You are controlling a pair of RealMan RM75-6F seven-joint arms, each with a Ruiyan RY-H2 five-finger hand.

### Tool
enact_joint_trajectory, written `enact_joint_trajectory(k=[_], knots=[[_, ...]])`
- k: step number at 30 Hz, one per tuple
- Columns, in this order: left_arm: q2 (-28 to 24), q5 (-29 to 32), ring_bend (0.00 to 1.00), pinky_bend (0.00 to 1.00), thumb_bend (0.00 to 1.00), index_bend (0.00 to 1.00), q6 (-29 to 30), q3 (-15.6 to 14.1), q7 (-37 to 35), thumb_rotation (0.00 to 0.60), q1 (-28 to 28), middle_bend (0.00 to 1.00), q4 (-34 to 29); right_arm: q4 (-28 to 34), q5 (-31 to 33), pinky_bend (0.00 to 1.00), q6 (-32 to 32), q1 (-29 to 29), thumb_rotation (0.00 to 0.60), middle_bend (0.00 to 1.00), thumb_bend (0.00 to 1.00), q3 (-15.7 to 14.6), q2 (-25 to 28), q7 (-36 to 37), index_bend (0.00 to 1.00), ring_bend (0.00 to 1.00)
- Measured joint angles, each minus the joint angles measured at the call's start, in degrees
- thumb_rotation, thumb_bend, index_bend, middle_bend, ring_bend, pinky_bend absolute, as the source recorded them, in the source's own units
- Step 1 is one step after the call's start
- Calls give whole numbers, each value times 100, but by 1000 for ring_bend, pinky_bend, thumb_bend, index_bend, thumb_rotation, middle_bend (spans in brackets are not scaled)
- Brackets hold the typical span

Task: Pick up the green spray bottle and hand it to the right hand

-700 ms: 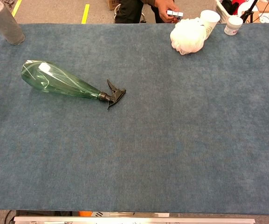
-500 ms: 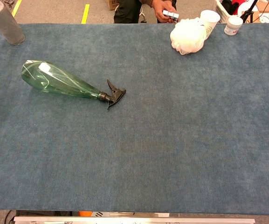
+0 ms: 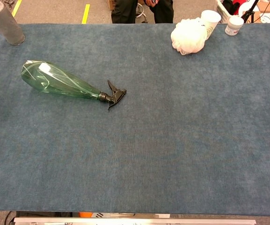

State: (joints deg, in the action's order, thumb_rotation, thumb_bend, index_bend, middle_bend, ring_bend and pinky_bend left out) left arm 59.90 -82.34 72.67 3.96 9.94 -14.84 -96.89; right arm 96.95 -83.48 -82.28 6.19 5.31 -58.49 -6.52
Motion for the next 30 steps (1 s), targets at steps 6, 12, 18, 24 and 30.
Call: enact_joint_trajectory(k=[6, 12, 18, 24, 30], knots=[[-21, -78, 4, 76, 223, 1, -483, 58, -153, 600, -391, 53, 120, 217, 22, 312, 70, 204, 600, 194, 134, 211, 144, -72, 101, 156], [-10, -85, 1, 76, 223, 0, -1071, 134, -311, 600, -840, 19, 239, 455, 69, 312, 296, 459, 600, 194, 134, 345, 272, -242, 101, 156], [16, -49, 0, 77, 223, 0, -1711, 197, -321, 600, -1330, 0, 313, 552, 75, 312, 503, 618, 600, 194, 134, 345, 277, -341, 101, 156], [184, 31, 0, 77, 222, 0, -2372, 211, -64, 600, -1839, 0, 434, 531, 94, 312, 544, 637, 600, 195, 134, 278, 206, -297, 101, 156], [426, 392, 0, 77, 222, 0, -2928, 219, 357, 600, -2254, 0, 623, 476, 122, 312, 557, 613, 600, 194, 134, 211, 185, -213, 101, 156]])
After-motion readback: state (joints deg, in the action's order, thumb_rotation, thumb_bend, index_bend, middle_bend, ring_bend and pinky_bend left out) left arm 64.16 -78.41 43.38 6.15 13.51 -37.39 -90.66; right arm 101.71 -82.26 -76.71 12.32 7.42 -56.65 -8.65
